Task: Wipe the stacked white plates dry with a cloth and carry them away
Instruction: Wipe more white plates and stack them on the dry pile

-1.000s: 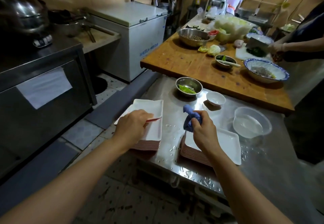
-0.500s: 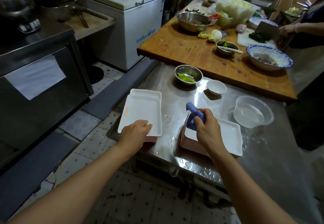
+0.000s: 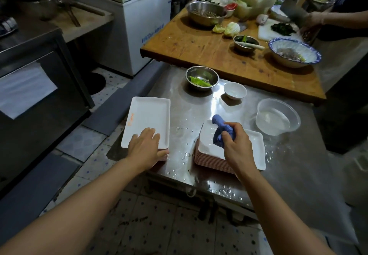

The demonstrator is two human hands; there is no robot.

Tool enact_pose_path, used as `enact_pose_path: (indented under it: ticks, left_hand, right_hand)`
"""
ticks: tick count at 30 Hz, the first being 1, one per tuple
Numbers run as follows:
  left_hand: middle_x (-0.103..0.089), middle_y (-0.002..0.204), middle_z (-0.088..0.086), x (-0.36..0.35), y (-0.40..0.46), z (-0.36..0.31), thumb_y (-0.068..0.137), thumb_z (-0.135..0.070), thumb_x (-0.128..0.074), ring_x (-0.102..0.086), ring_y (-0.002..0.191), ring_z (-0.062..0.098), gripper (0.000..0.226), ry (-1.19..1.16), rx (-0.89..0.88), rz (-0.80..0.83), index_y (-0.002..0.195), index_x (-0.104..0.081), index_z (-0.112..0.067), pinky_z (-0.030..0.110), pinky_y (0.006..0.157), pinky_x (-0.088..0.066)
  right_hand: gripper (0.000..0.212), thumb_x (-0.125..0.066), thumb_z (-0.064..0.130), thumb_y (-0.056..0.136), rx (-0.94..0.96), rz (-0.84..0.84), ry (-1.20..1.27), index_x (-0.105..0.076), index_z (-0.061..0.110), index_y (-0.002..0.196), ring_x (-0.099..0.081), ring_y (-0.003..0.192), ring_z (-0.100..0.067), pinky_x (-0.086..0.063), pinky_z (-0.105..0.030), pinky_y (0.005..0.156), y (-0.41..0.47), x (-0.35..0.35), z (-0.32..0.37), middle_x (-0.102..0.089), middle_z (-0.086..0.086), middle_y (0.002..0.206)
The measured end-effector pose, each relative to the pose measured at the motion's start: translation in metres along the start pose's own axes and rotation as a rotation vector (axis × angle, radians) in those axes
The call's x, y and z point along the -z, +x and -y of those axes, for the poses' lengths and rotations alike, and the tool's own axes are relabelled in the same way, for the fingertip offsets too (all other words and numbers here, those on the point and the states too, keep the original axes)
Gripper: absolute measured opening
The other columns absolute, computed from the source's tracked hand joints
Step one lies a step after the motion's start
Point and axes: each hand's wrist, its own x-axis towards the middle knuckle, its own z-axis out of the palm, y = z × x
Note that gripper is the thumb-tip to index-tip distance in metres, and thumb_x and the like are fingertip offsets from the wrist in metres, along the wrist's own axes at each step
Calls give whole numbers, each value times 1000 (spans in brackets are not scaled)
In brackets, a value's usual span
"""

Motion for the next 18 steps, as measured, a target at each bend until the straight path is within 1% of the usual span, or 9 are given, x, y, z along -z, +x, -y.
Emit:
enact_pose_path:
  ticks: [2,4,5,7,9,12,14,16,18]
  left_hand:
    - [-40,142,5,4,6,-18,91,-56,-43,-30,133,23,56,-22,-24,-109,128,-49,-14,39,103,-28]
    - [-52,129,3,7,11,-42,90,-52,-48,-40,122,23,50,-164,-64,-194,123,-53,-15,37,94,-36]
    - [-55,126,3,8,14,-54,90,-49,-51,-42,120,23,48,-252,-67,-199,124,-53,-15,37,90,-40]
    - [-56,126,4,7,23,-77,90,-43,-55,-46,119,24,48,-375,-42,-155,128,-51,-15,37,87,-43]
    - [-56,124,7,2,32,-93,89,-38,-57,-52,114,26,45,-455,-13,-94,126,-52,-14,36,86,-43]
    - [-62,110,11,-6,45,-106,87,-22,-59,-57,103,28,40,-672,58,-6,126,-55,-12,32,84,-43]
    - [-66,94,10,-11,50,-109,85,-10,-58,-60,89,25,43,-798,107,23,128,-56,-13,29,79,-45]
    - [-63,76,5,-14,53,-110,82,-6,-58,-58,73,22,45,-846,134,20,125,-58,-16,27,71,-46]
    - [-61,69,4,-16,55,-109,81,-5,-59,-58,68,23,44,-877,142,17,123,-61,-18,32,71,-52]
  right_hand:
    - [15,-45,12,93,-3,-22,4,-54,22,101,-58,81,-12,-46,-28,70,2,7,-4,-61,8,85]
    - [15,-45,13,93,-13,-48,-8,-53,24,100,-57,78,-9,-45,-25,66,4,14,-9,-60,12,82]
    - [15,-45,14,93,-23,-60,-13,-54,24,100,-57,77,-8,-44,-24,65,5,18,-11,-59,11,81]
    - [16,-46,13,93,-39,-80,-16,-55,22,103,-57,77,-10,-44,-23,64,6,26,-15,-61,7,84]
    - [16,-46,13,93,-49,-89,-30,-55,19,105,-56,79,-13,-42,-22,63,7,30,-20,-61,4,87]
    - [18,-47,13,93,-45,-63,-63,-56,18,109,-57,78,-9,-42,-23,66,10,27,-26,-61,7,85]
    - [23,-49,15,93,-31,-10,-90,-56,17,115,-58,87,-11,-44,-25,77,11,18,-32,-63,0,99]
    - [28,-50,16,94,-1,68,-167,-55,14,122,-52,103,-15,-37,-22,87,12,6,-38,-55,-6,119]
    - [32,-47,18,96,66,204,-285,-52,10,126,-42,121,-21,-29,-23,97,13,-9,-45,-44,-9,133]
